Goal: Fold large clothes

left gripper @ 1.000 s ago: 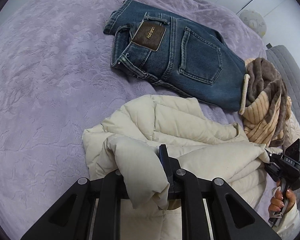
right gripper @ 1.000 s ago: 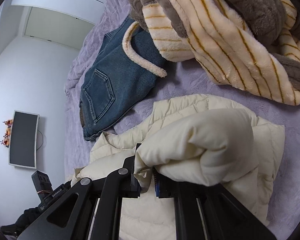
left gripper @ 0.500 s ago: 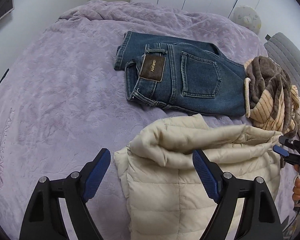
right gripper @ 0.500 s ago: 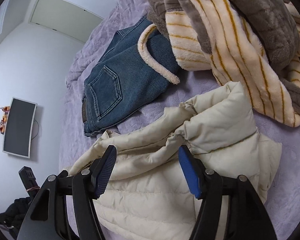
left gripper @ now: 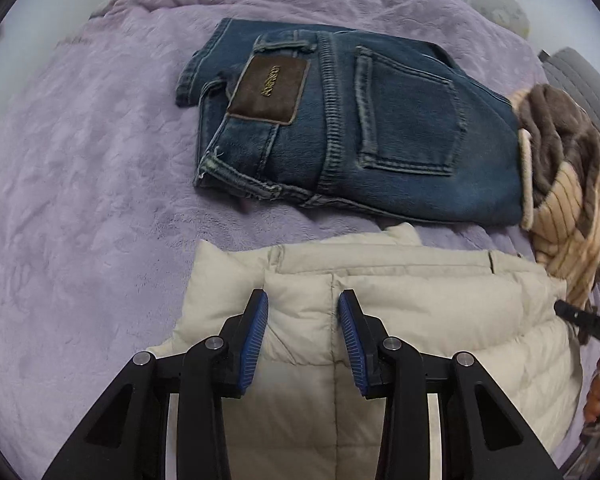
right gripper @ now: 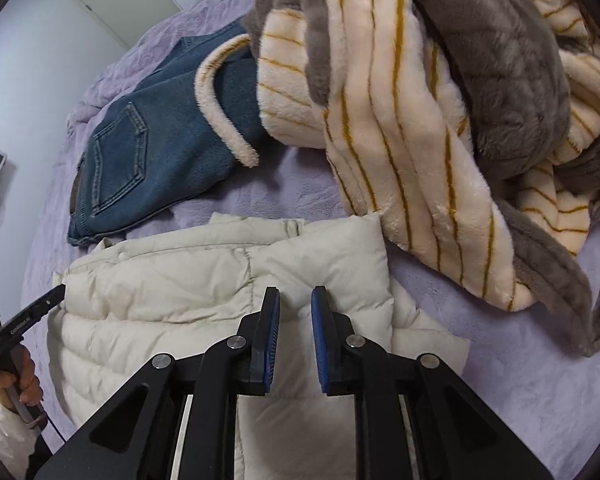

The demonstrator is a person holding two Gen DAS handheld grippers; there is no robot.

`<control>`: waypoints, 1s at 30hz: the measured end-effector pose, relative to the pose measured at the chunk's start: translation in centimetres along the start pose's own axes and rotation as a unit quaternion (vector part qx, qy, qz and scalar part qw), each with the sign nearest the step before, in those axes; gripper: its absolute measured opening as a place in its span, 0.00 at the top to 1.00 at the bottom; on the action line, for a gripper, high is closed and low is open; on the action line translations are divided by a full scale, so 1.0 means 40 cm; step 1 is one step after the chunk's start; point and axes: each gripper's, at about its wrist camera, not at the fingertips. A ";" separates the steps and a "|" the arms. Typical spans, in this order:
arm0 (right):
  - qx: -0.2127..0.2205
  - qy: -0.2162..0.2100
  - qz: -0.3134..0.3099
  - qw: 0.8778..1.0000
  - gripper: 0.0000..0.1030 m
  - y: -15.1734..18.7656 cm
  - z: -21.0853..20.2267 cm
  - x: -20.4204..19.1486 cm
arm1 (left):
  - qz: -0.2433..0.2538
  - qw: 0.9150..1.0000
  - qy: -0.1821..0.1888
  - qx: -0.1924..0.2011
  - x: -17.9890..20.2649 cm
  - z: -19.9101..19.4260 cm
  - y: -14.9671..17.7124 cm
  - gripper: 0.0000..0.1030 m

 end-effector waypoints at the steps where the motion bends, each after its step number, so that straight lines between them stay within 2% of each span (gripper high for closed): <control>1: 0.000 -0.001 0.010 1.000 0.82 -0.001 0.022 0.008 | -0.007 1.000 0.002 0.000 -0.008 0.012 -0.001 0.61; 6: 0.003 -0.001 0.035 0.999 0.86 -0.001 0.099 0.034 | 0.009 1.000 -0.001 0.006 -0.011 0.055 -0.002 0.61; 15: 0.011 -0.006 0.065 0.998 0.86 0.002 0.148 0.074 | -0.010 1.000 0.009 0.011 -0.034 0.095 -0.002 0.60; 20: 0.011 0.005 0.070 0.997 0.86 0.000 0.118 0.070 | -0.021 1.000 0.006 0.006 -0.035 0.070 -0.011 0.60; 24: 0.013 0.013 0.066 0.998 0.82 0.002 0.076 0.046 | -0.033 0.999 -0.002 0.007 -0.041 0.029 -0.021 0.60; 30: 0.018 0.004 0.077 0.997 0.82 0.006 0.001 0.047 | -0.021 0.999 -0.020 0.017 -0.035 -0.049 -0.005 0.58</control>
Point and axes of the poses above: each gripper's, at about its wrist camera, not at the fingertips, and z roughly the way its jaws point, x to its right, y to its underside, and after that the axes turned 3 degrees about x, right-handed
